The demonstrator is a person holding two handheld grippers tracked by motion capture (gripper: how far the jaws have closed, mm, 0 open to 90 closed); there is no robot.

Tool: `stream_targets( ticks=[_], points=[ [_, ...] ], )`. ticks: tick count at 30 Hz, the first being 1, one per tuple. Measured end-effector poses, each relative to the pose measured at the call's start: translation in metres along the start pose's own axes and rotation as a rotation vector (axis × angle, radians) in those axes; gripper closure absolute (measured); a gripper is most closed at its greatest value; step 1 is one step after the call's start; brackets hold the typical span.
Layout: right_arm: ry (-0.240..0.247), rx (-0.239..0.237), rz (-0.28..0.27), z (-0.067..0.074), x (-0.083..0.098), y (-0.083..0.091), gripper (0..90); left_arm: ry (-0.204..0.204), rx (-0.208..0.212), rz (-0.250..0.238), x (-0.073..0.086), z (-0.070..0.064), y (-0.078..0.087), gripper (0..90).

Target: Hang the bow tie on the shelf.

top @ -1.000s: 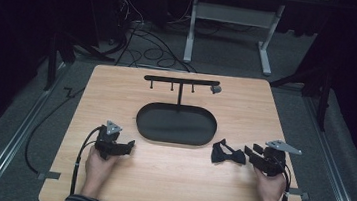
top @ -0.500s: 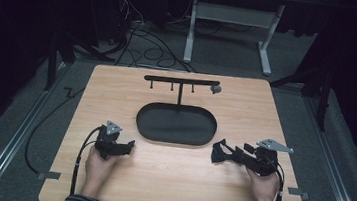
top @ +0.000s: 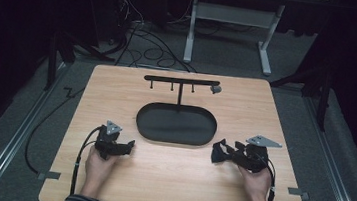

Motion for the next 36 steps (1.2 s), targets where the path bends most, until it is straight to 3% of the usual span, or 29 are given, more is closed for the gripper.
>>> stream_targets(
  ticks=[13,28,36],
  points=[
    [0.013,-0.001,0.048,0.001,0.001,-0.017,58.0,-0.001,0.001,0.001,0.000,0.000,0.000,19.0],
    [0.016,-0.010,0.094,-0.006,0.006,-0.027,88.8,-0.001,0.001,0.001,0.000,0.000,0.000,19.0],
    [0.026,-0.009,0.067,-0.005,0.002,-0.020,90.0,0.000,0.000,-0.001,0.000,0.000,0.000,19.0]
  ],
)
Point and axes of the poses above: each handheld gripper's, and its own axes: y roughly backward along the jaws, x roughly out of its underside, z roughly to its left, the point moved 7 cm from there along -y, roughly forward along the jaws
